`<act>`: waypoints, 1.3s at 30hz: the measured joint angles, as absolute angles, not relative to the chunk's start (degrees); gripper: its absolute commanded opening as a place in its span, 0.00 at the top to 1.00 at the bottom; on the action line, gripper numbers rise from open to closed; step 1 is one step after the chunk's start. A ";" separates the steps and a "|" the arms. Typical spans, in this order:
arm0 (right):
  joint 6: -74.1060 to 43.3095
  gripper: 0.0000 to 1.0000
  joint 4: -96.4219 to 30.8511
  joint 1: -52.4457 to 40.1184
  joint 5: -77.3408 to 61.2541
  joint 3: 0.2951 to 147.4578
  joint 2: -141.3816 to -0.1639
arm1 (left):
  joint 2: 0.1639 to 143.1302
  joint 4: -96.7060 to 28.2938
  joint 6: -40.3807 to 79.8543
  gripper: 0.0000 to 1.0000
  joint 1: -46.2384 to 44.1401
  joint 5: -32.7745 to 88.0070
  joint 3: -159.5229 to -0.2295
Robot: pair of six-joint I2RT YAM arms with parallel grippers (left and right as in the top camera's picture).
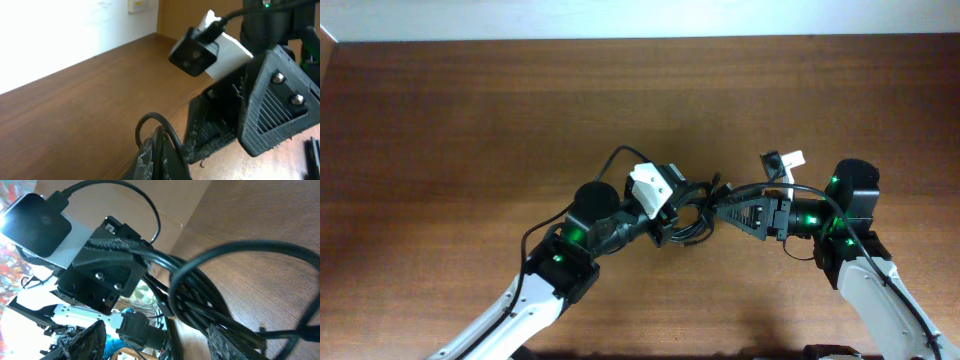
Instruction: Untangle cables
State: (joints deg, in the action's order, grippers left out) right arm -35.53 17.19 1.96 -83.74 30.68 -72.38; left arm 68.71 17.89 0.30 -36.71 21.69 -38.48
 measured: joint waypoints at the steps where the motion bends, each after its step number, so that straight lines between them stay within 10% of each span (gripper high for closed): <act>1: -35.55 0.36 17.19 1.98 -83.77 30.68 -72.38 | 69.63 19.11 0.27 1.00 -37.23 21.69 -38.48; 27: -32.99 0.38 26.79 2.07 -81.06 30.37 -72.40 | 71.70 23.46 3.11 1.00 -40.58 21.58 -38.87; 34: -32.97 0.50 31.81 2.07 -82.00 30.09 -72.44 | 71.75 23.83 3.33 1.00 -40.71 21.17 -39.24; 39: -32.95 0.90 33.78 -0.27 -82.43 30.09 -72.44 | 72.53 24.84 4.19 1.00 -40.93 21.58 -39.33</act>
